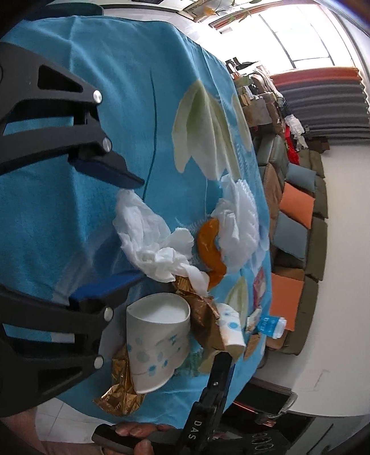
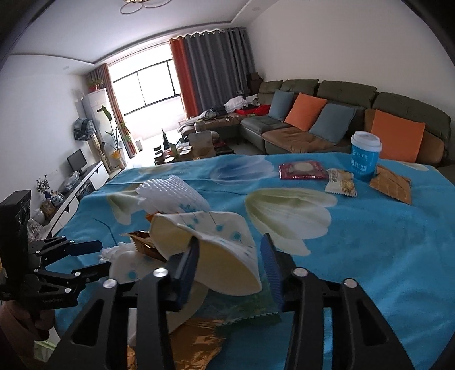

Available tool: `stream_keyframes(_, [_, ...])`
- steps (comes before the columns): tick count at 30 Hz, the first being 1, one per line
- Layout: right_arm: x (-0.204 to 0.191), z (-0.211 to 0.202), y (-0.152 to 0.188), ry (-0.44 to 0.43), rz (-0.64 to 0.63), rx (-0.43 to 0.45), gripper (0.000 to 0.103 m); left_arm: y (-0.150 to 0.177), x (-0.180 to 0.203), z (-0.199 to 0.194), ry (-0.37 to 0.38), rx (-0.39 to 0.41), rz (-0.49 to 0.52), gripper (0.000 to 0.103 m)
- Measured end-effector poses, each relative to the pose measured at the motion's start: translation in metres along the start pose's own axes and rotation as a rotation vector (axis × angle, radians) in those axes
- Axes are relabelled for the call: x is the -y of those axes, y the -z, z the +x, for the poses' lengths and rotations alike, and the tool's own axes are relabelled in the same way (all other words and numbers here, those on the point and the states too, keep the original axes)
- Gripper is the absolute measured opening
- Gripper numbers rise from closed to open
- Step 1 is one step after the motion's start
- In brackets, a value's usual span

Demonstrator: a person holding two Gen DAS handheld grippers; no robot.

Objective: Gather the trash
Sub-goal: 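Move both tools back over the table toward the tissues and cups, then grasp the white tissue with the left gripper while the right gripper grasps a paper cup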

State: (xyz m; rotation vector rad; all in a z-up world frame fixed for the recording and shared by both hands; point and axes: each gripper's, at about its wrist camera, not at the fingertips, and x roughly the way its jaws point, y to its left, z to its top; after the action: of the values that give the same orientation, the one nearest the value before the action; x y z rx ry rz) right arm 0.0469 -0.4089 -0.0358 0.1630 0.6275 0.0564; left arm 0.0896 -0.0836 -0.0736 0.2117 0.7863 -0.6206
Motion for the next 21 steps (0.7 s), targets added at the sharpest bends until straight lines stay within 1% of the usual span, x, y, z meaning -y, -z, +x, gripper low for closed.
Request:
stream_keyframes(1, [-0.001, 0.0, 0.001, 0.003, -0.003, -0.001, 0.036, 0.0, 0.001, 0.002, 0.002, -0.003, 0.0, 0.052])
stream_keyframes(3, [-0.001, 0.001, 0.001, 0.005, -0.011, -0.003, 0.028, -0.001, 0.002, 0.003, 0.006, -0.006, -0.001, 0.039])
stream_keyframes(4, [-0.002, 0.001, 0.001, 0.008, -0.017, -0.002, 0.026, -0.001, 0.001, 0.004, 0.009, -0.008, -0.003, 0.036])
stream_keyframes(6, [-0.003, 0.0, 0.002, 0.012, -0.026, -0.002, 0.012, 0.0, 0.001, 0.004, 0.013, -0.01, -0.006, 0.022])
stream_keyframes(8, [-0.002, 0.0, 0.001, 0.014, -0.028, 0.003, 0.007, 0.0, 0.002, 0.004, 0.014, -0.006, -0.004, 0.016])
stream_keyframes(11, [-0.003, -0.001, 0.0, 0.017, -0.029, 0.006, 0.003, 0.001, 0.005, 0.0, 0.011, 0.008, 0.003, 0.01])
stream_keyframes(21, [-0.009, -0.015, -0.009, 0.022, -0.037, 0.048, 0.002, 0.003, 0.0, -0.02, 0.015, 0.053, -0.023, 0.008])
